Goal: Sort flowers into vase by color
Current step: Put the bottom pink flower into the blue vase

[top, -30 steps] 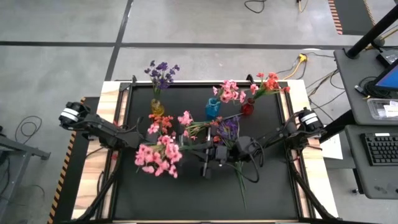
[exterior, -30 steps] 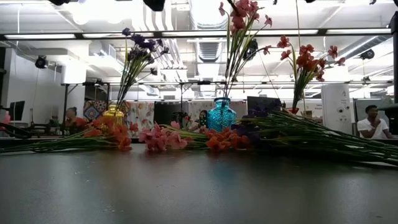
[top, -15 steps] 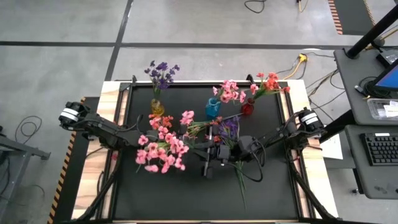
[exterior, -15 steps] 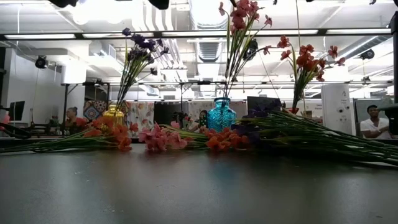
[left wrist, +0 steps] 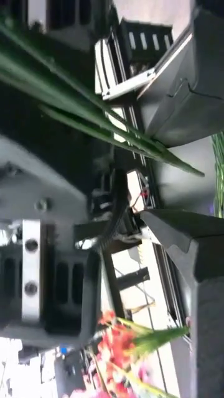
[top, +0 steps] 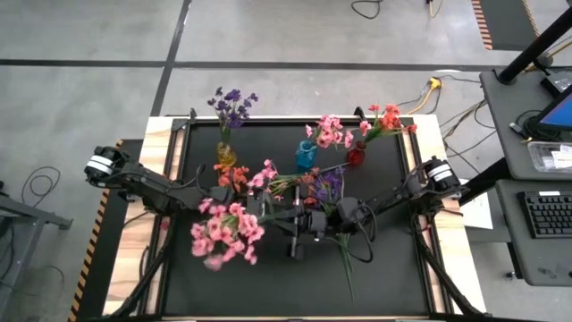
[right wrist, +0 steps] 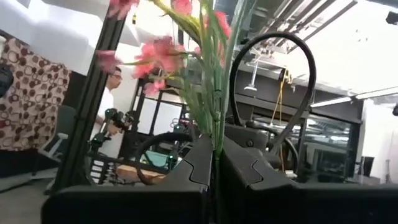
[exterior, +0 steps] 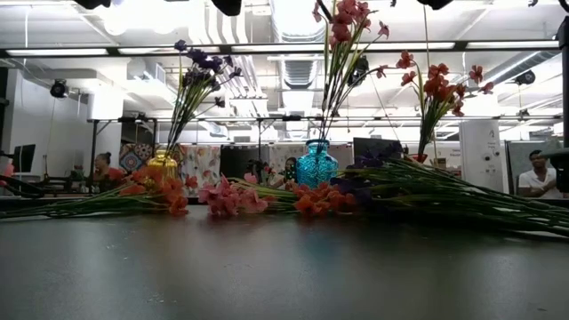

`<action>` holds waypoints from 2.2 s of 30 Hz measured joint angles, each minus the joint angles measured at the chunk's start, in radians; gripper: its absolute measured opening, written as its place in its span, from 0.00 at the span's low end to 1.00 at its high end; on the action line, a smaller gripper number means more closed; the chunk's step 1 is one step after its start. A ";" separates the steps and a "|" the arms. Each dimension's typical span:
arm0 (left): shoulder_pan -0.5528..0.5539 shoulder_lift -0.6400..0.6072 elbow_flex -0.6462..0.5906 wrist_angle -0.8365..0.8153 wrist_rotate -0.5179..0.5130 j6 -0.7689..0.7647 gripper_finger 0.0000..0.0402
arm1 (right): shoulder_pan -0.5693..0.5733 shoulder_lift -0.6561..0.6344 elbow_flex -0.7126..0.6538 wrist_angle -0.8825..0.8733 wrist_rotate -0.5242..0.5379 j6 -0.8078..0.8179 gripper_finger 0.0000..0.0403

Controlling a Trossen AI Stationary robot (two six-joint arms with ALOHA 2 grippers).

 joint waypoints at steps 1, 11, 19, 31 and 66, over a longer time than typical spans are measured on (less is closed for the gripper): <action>0.000 0.000 0.000 0.000 0.020 0.002 0.38 | -0.002 0.005 0.003 0.001 0.000 -0.006 0.03; 0.000 0.000 -0.001 -0.033 0.008 0.022 0.06 | -0.003 0.010 0.009 -0.005 0.010 -0.021 0.03; -0.001 -0.049 -0.001 -0.160 -0.074 -0.041 0.01 | 0.042 -0.005 0.008 -0.038 0.224 -0.114 0.05; -0.009 -0.150 -0.001 -0.428 -0.232 -0.199 0.00 | 0.092 -0.094 0.087 -0.549 0.514 -0.022 0.38; -0.016 -0.155 0.132 -0.865 -0.246 -0.393 0.34 | -0.024 -0.116 0.351 -1.198 0.505 0.093 0.02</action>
